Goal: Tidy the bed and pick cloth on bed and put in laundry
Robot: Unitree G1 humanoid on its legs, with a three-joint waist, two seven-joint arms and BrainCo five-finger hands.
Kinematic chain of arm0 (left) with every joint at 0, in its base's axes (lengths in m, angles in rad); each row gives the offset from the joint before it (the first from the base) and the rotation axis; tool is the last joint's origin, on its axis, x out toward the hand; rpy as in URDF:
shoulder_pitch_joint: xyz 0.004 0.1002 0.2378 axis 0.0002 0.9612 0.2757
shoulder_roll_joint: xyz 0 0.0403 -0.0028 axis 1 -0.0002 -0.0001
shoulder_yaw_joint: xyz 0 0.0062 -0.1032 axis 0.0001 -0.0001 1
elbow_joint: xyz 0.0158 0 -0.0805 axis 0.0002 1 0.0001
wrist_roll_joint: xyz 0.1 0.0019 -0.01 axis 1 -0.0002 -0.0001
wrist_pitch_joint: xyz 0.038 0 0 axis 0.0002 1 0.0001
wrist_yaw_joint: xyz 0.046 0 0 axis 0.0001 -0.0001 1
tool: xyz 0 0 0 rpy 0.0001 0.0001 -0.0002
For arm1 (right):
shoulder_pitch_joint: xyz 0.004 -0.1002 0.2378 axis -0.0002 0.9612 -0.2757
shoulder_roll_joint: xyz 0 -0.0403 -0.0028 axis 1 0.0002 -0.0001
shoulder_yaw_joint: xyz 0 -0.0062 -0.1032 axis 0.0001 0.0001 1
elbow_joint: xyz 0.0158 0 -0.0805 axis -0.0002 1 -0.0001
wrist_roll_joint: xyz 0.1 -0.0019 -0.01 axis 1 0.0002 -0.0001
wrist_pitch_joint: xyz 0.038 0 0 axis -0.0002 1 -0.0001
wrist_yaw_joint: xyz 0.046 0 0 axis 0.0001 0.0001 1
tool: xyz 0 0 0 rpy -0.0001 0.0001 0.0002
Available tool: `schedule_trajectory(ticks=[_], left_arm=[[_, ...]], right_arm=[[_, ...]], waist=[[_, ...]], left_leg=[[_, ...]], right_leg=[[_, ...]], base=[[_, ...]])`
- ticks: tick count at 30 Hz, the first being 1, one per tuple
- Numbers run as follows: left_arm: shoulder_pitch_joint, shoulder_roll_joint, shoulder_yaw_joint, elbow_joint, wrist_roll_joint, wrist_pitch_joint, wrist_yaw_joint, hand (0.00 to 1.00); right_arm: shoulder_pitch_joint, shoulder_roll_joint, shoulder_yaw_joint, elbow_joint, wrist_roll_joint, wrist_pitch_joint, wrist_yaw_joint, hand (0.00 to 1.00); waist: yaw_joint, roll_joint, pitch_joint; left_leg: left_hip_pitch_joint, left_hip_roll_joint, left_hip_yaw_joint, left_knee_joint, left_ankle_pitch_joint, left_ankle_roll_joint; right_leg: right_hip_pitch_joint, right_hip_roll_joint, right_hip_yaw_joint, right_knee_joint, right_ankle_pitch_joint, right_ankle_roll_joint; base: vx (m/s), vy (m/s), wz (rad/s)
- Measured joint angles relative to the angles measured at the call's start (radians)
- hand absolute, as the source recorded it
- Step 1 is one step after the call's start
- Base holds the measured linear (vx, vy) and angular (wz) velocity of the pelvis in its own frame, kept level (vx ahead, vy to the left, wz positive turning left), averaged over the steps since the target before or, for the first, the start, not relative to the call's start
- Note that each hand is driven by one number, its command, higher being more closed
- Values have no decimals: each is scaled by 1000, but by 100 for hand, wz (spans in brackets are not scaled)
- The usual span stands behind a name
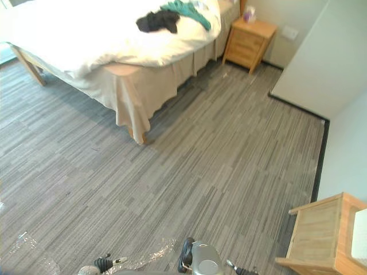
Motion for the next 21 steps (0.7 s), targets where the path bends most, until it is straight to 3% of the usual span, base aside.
schedule_trajectory(ticks=[1, 3, 6, 7, 8, 9, 10, 11, 12, 14, 15, 17, 19, 21], left_arm=[[5, -15, 2, 0, -2, -19, 11, 0], [9, -28, 22, -3, -25, -51, 16, 0], [22, -33, 25, -36, -63, -102, 13, 0], [24, -33, 25, -45, -73, -119, 10, 0], [28, -34, 24, -47, -74, -126, 10, 0], [34, -41, 21, -48, -74, -132, 10, 0], [45, -46, 21, -49, -74, -133, 10, 0], [59, -54, 25, -47, -75, -133, 13, 0], [51, -32, 25, -48, -70, -128, 13, 0], [35, -12, 23, -47, -69, -124, 13, 0], [29, -10, 22, -46, -68, -116, 11, 0], [29, -14, 19, -45, -68, -111, 11, 0], [29, -13, 19, -44, -66, -107, 10, 0], [29, -7, 15, -43, -54, -99, 5, 0]], right_arm=[[-17, -27, 23, 17, -29, -10, 2, 0], [-50, -41, 45, 32, -82, -13, 2, 0], [-120, -56, 78, 33, -122, -22, -2, 0], [-138, -54, 78, 33, -122, -22, -3, 0], [-146, -55, 80, 32, -122, -22, -3, 0], [-150, -57, 86, 29, -122, -24, -2, 0], [-147, -57, 98, 24, -121, -25, -2, 0], [-139, -55, 117, 13, -121, -29, -2, 0], [-126, -32, 133, 14, -122, -28, 2, 0], [-120, -14, 148, 13, -124, -33, 3, 0], [-119, -8, 148, 15, -133, -25, 3, 0], [-112, -9, 149, 16, -146, -10, 1, 0], [-113, -7, 149, 16, -153, 8, -3, 0], [-108, -7, 141, 27, -151, 38, -20, 0]], waist=[[7, 17, 2], [20, 24, 4], [55, 19, 8], [68, 12, 14], [72, 9, 16], [77, 10, 15], [78, 18, 11], [84, 29, 11], [84, 2, 10], [89, -35, 14], [98, -38, 17], [98, -35, 14], [97, -38, 13], [97, -49, 6]], left_leg=[[-48, -5, -75, 133, -25, -22], [-92, -69, -123, 214, -74, -25], [-225, -195, -122, 129, -139, 19], [-268, -246, -104, 7, -141, 29], [-289, -279, -84, -124, -113, 32], [-288, -308, -73, -339, -11, 22], [-286, -307, -66, -452, 46, 17], [-280, -293, -61, -525, 208, 67], [-264, -329, -45, -524, 215, 144], [-273, -360, -23, -515, 178, 159], [-276, -369, -10, -489, 158, 188], [-266, -381, -2, -445, 98, 204], [-234, -403, -6, -429, 46, 213], [-173, -437, -20, -444, -3, 212]], right_leg=[[66, 21, 16, -54, 1, -1], [174, 29, 66, -137, 4, 4], [292, 9, 130, -232, 11, 13], [327, -13, 146, -252, 11, 13], [353, -31, 151, -263, 8, 19], [385, -42, 156, -287, -6, 44], [406, -40, 160, -303, -19, 66], [451, -29, 172, -326, -48, 124], [473, -61, 168, -327, -49, 127], [460, -100, 157, -317, -21, 135], [459, -116, 154, -308, 4, 146], [461, -141, 153, -264, 35, 171], [438, -173, 157, -143, 43, 184], [302, -242, 172, 214, 86, 200]], base=[[492, -104, -51], [479, -56, -60], [429, 50, -73], [426, 147, -63], [504, 204, -67], [419, 193, -58], [446, 245, -61], [464, 265, -31], [444, 265, -16], [402, 246, -1], [424, 265, -6], [355, 217, -2], [349, 196, 8], [294, 150, 17]])
